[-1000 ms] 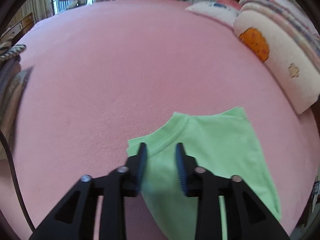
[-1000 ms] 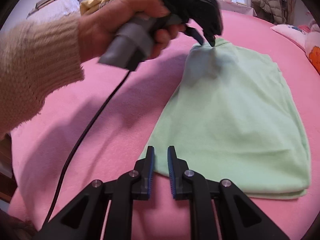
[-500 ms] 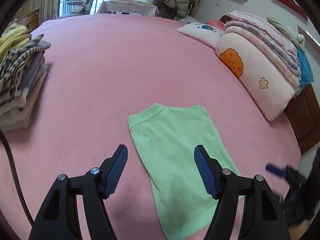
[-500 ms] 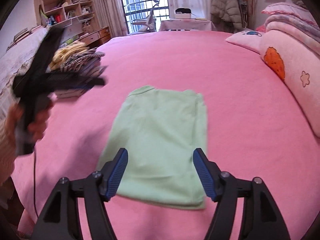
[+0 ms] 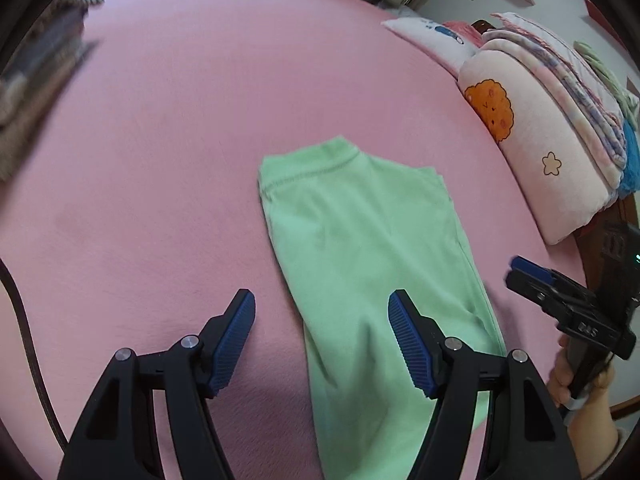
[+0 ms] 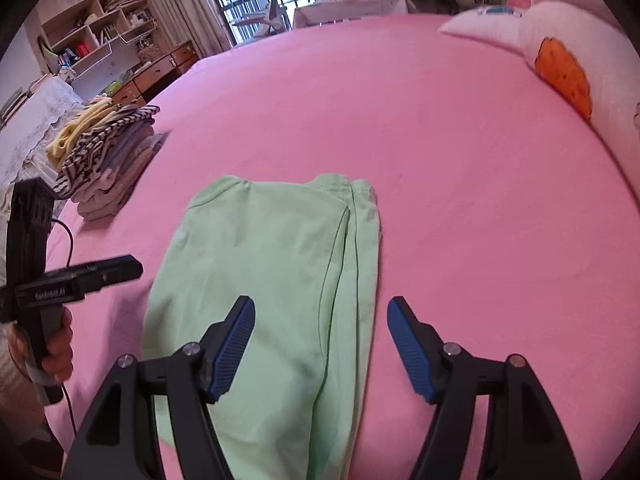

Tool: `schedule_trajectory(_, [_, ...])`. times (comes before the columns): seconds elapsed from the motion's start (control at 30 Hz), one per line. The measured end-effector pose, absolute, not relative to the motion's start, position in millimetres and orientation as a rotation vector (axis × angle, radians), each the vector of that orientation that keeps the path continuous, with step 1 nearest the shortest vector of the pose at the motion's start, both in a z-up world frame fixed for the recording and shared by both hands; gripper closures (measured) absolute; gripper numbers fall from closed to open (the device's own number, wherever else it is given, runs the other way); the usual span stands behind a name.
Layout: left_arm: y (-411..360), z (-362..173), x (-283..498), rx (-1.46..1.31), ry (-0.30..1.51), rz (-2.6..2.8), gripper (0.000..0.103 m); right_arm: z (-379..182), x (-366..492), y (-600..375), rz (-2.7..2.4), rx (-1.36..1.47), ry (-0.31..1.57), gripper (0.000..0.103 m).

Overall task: Fold small clothes
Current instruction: 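Close both tools on the collar end of the folded green shirt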

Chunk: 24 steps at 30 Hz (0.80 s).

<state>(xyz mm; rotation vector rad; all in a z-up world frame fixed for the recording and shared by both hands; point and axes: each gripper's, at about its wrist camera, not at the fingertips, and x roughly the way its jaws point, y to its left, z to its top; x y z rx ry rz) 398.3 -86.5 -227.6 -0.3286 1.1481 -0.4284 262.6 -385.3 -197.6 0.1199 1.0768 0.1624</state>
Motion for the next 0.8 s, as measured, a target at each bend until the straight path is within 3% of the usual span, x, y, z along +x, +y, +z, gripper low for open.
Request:
schedule_trajectory(0.3, [-98.7,-267.2,415.2,-0.412,1.166,-0.485,0.035,-247.9,302.7,-384.7,0.174,0.145,1.167,0.034])
schedule_trajectory(0.67, [-104.9,-279.7,439.6,-0.507,1.128,-0.526,0.037,-265.6,335.7,-382.1,0.219,0.191,1.192,0.034])
schedule_trajectory(0.73, [-106.8,-279.5,442.1,-0.51,1.128,-0.521,0.043,-266.6,340.3,-379.9,0.22,0.185,1.192,0.041])
schedule_trajectory(0.8, [-109.8,-280.3,444.7,-0.494,1.137,-0.514,0.065,-266.8,343.3,-378.2,0.224,0.175,1.189,0.06])
